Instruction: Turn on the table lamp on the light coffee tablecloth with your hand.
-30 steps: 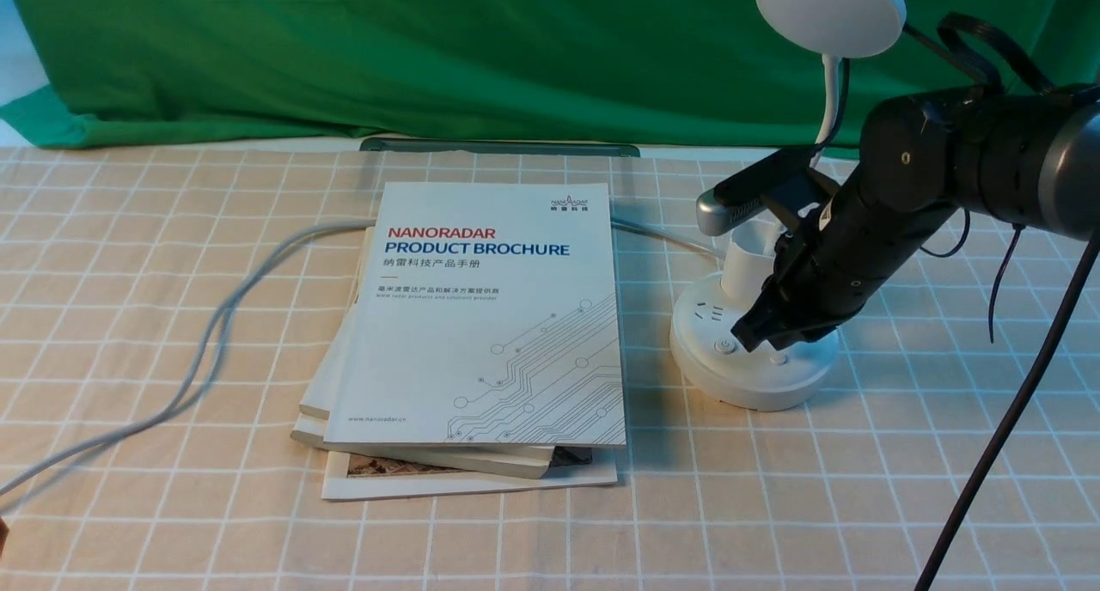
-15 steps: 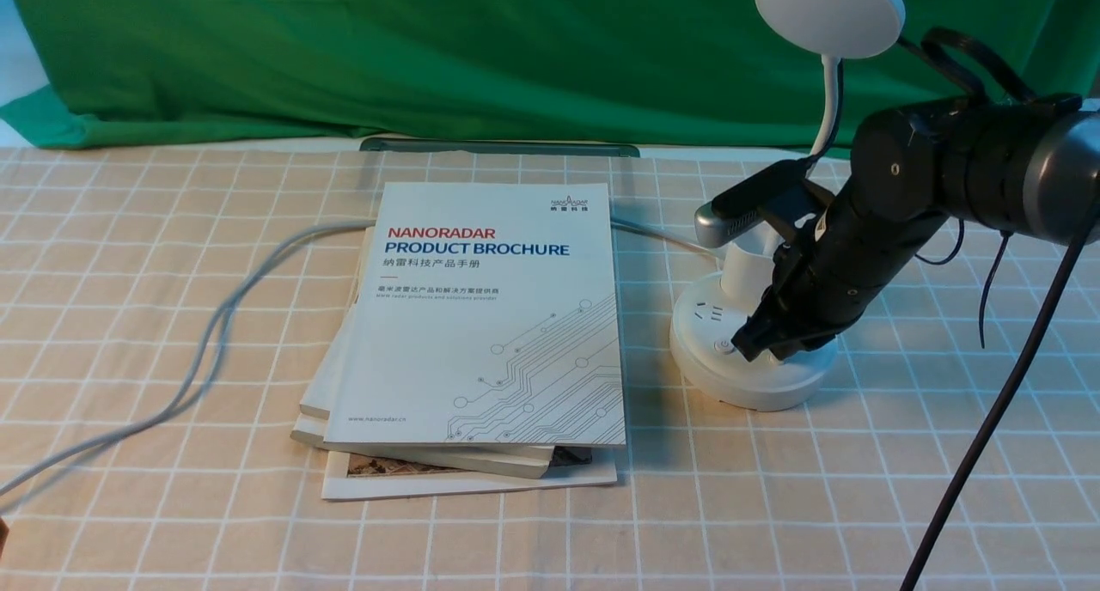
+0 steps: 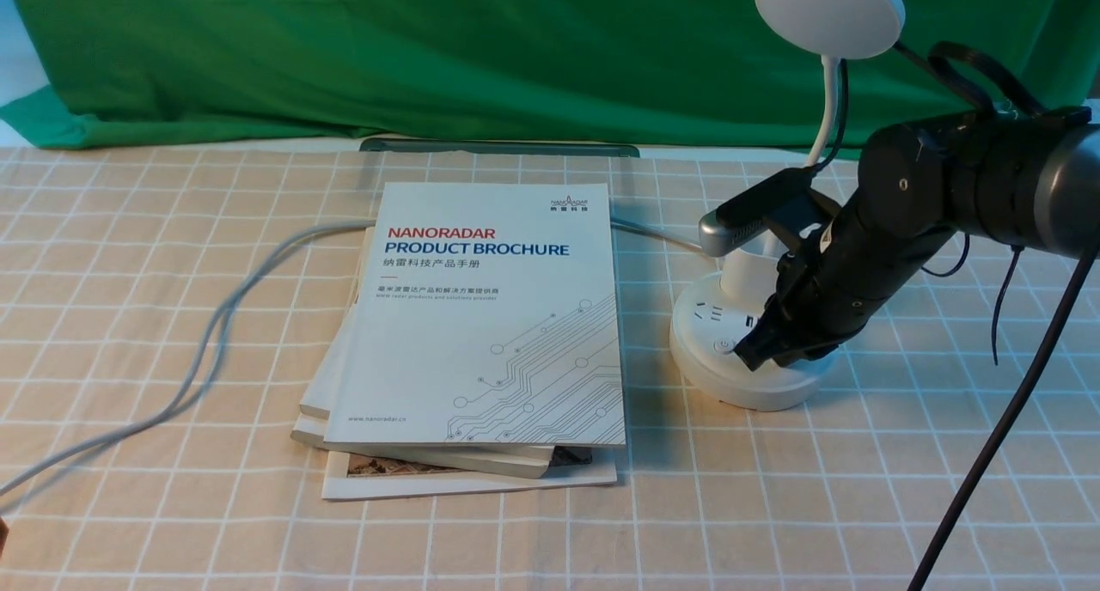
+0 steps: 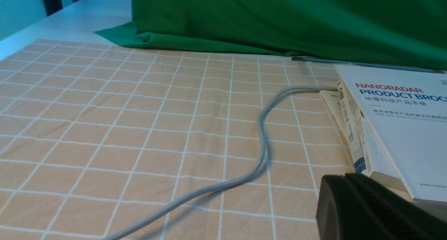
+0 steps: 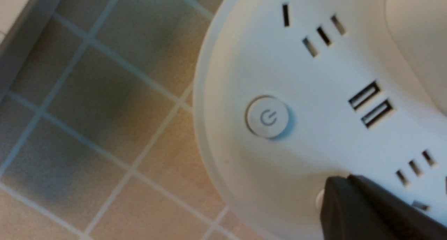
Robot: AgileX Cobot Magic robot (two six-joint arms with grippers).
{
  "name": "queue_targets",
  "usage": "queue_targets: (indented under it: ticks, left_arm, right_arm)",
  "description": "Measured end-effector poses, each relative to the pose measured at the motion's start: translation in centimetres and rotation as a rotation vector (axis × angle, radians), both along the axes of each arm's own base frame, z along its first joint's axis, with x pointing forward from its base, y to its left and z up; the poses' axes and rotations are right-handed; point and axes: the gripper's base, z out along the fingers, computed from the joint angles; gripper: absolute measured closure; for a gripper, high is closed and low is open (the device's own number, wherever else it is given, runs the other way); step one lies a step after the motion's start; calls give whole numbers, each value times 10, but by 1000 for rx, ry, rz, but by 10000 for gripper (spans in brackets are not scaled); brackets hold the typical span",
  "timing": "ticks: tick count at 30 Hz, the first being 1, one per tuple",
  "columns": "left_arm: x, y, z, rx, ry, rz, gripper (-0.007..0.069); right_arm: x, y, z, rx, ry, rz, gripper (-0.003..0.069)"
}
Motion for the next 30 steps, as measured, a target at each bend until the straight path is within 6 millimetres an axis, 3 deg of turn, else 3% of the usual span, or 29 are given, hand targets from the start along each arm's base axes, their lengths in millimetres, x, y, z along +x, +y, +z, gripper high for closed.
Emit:
queue_targets:
  ticks: [7,12,15,16,19,20,21,25,26,28,30]
  left_arm:
    - [0,0,0,0,-1,0,603]
    - [0,0,0,0,-1,0,603]
    - [0,0,0,0,-2,0,603]
    - [0,0,0,0,-2,0,603]
    - [0,0,0,0,-2,0,603]
    - [0,0,0,0,-2,0,603]
    - [0,0,0,0,-2,0,603]
    - [0,0,0,0,-2,0,603]
    - [0,0,0,0,-2,0,603]
    - [0,0,0,0,-3,0,603]
    - [0,0,0,0,-3,0,603]
  right_arm:
    - [-9,-4,12,16,-8,-36,628]
    - [-33,-17,55,73,-119,-77,625]
    - [-63,-37,82,123,-223,-130,625]
    - [-64,-38,79,122,-218,-134,625]
    - [-111,-60,98,188,-336,-191,620]
    - [-114,-61,99,192,-344,-192,620]
    - [-137,-69,106,226,-413,-199,619]
    - [-193,-87,129,317,-600,-201,614]
    - [-196,-88,131,321,-609,-201,614]
    - [-229,-99,143,384,-716,-211,606]
    - [-245,-104,147,420,-766,-226,601]
